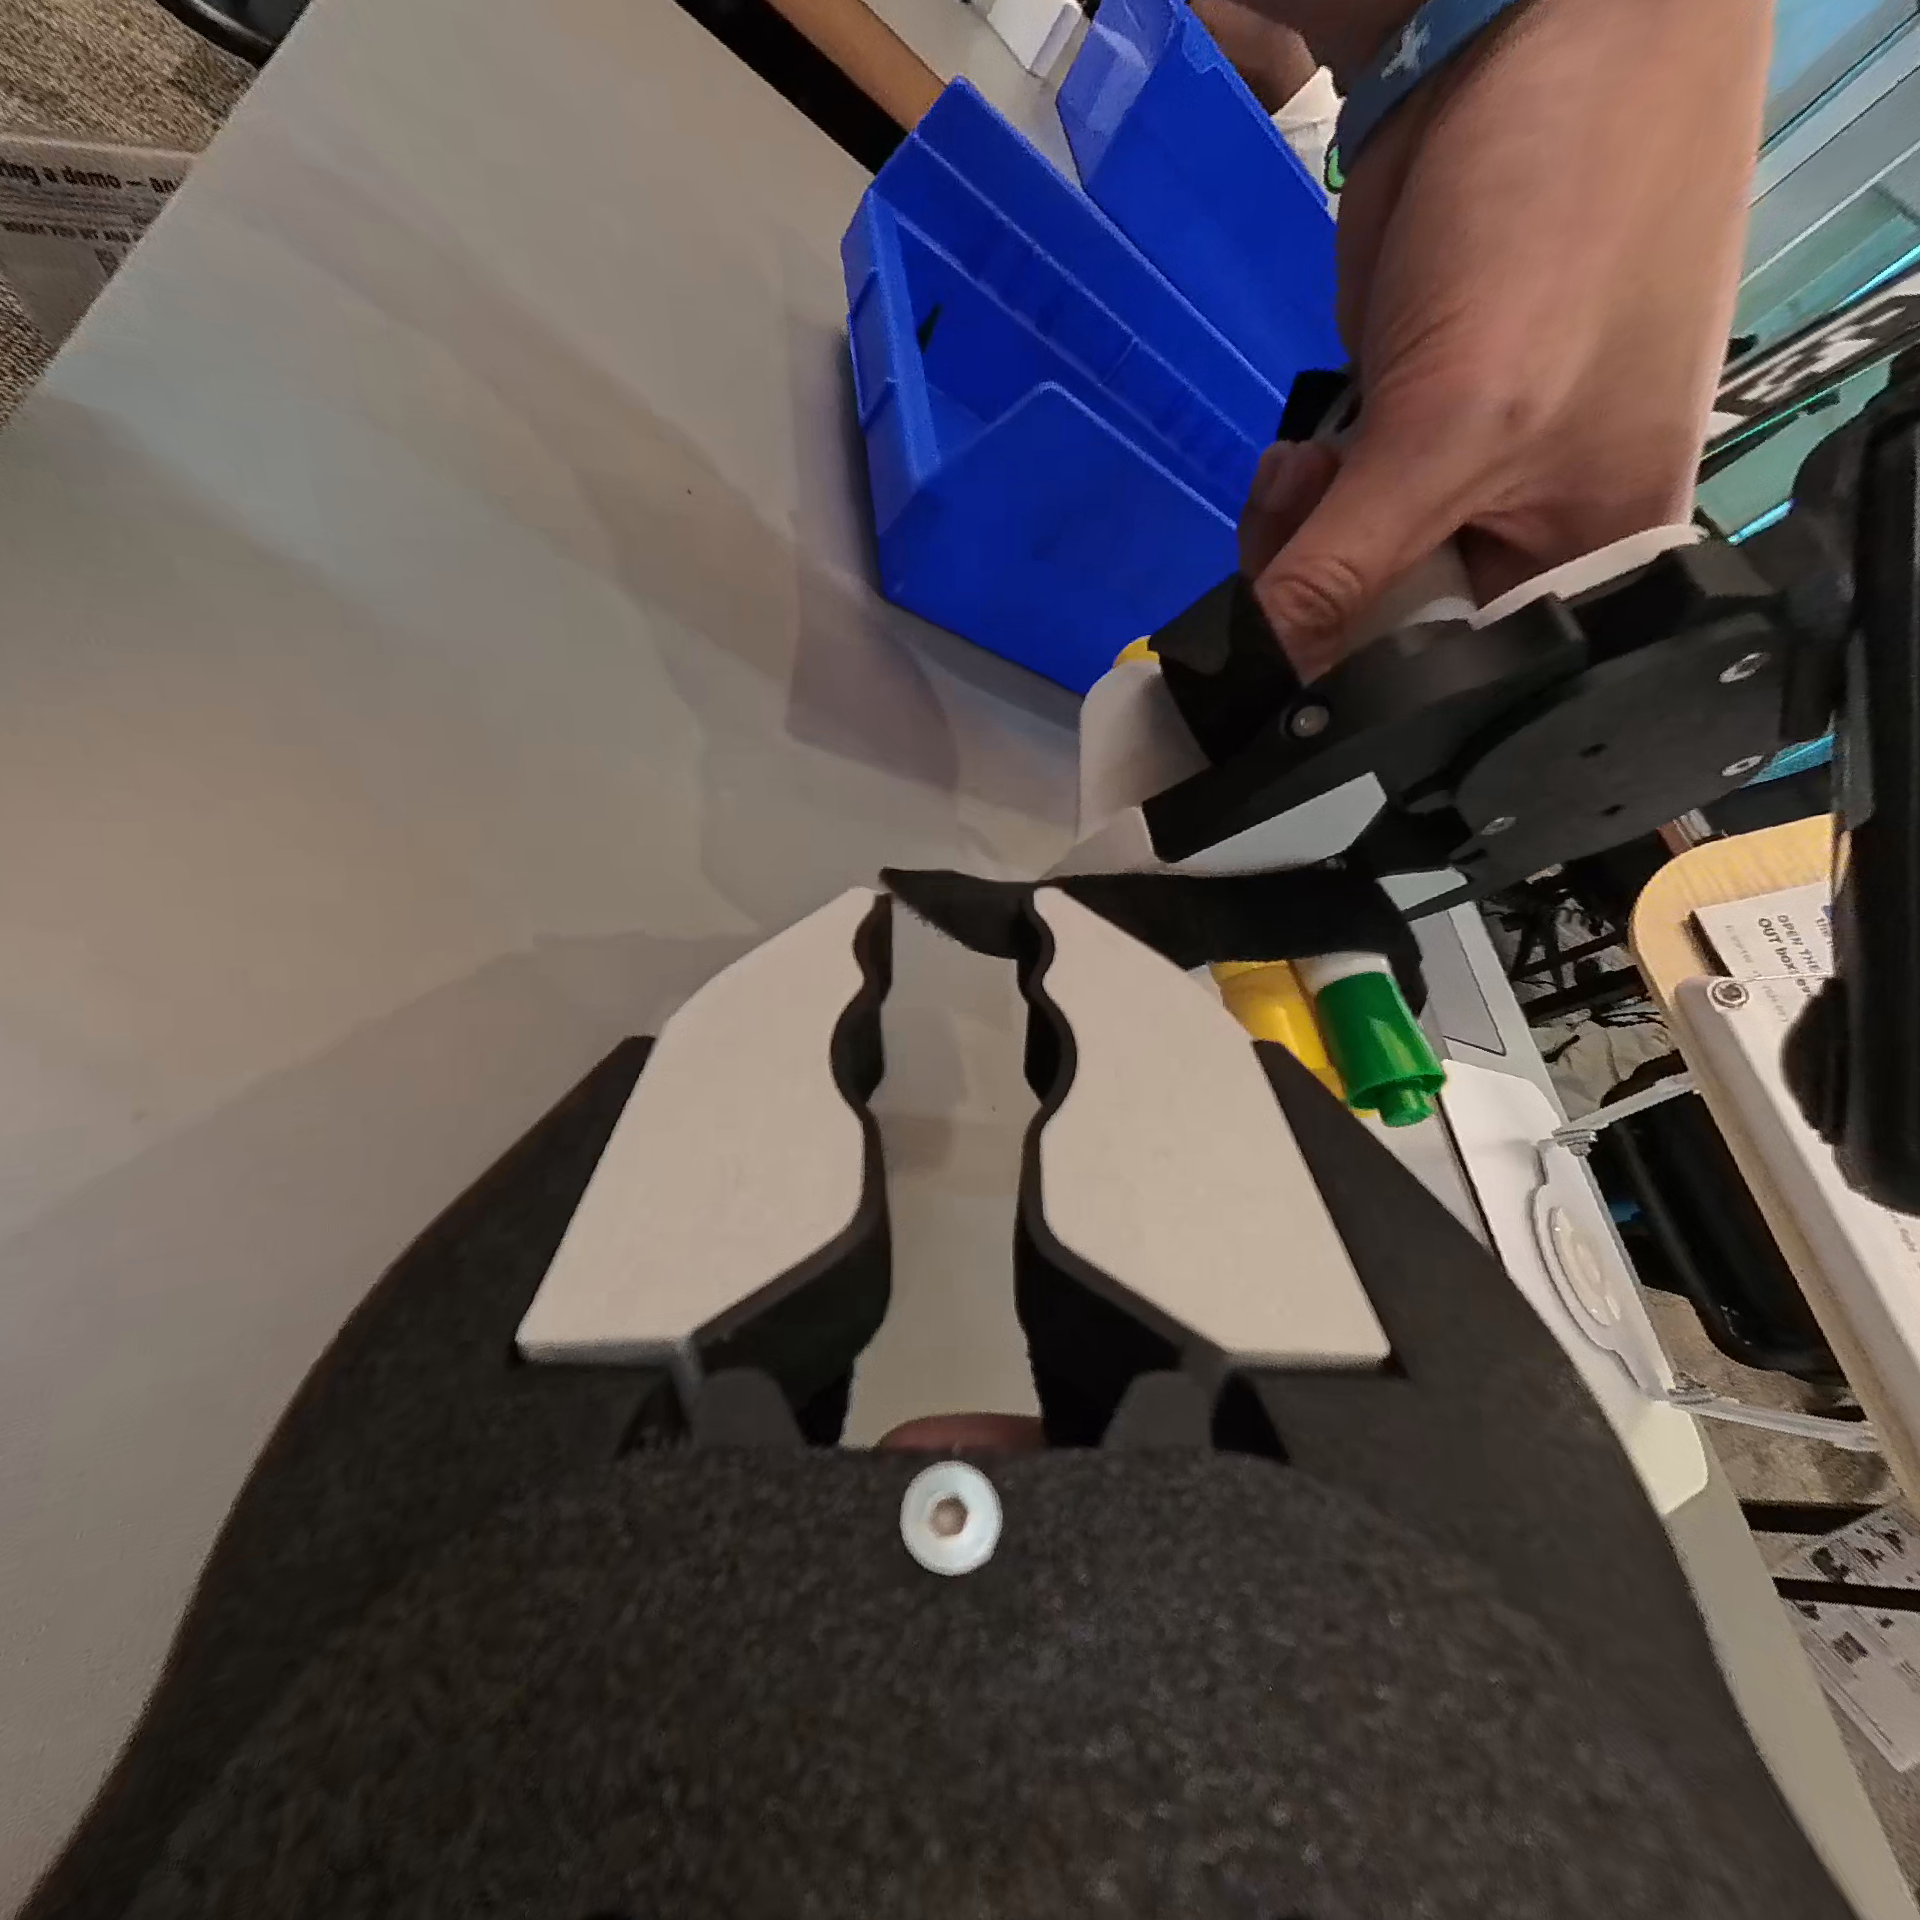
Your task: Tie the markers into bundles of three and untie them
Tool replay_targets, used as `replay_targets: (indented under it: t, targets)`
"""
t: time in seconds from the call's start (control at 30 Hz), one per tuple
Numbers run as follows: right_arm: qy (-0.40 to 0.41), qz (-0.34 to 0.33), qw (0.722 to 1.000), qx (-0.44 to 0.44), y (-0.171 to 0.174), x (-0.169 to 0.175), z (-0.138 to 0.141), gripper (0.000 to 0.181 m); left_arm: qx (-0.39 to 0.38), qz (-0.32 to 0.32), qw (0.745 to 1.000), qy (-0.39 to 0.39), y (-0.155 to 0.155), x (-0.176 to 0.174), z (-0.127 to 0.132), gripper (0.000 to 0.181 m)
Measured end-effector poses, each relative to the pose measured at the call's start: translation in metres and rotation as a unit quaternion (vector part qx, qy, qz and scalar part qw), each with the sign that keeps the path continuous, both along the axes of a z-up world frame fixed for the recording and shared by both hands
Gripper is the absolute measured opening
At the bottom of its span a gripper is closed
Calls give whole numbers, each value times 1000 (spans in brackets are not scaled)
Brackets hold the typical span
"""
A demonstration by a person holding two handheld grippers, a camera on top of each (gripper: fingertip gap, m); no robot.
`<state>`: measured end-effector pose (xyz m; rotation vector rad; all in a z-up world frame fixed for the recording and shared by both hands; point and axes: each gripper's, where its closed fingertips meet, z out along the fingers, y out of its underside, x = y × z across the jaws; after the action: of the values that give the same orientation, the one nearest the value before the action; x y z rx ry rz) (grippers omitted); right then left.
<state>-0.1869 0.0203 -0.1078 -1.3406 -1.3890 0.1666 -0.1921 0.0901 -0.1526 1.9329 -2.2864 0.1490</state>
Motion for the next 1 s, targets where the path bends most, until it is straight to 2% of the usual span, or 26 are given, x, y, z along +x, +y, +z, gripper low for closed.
replay_targets:
  t: [0.27, 0.57, 0.87, 0.93, 1.0]
  targets:
    - [32, -3, 999, -32, 3, 4, 4, 30, -1, -1, 1000, -1, -1, 0, 1, 41]
    - [30, 17, 998, -58, 7, -1, 0, 39, -6, -2, 1000, -3, -4, 0, 0, 40]
    - [89, -10, 993, -73, 22, 9, 21, 39, -5, -1, 1000, -7, -2, 0, 1, 40]
    - [65, -7, 993, -98, 18, 14, 13, 36, -6, -1, 1000, -8, -2, 0, 1, 40]
    - [0, -7, 986, -164, 10, 20, -12, 37, -6, -1, 1000, -9, -2, -1, 1, 40]
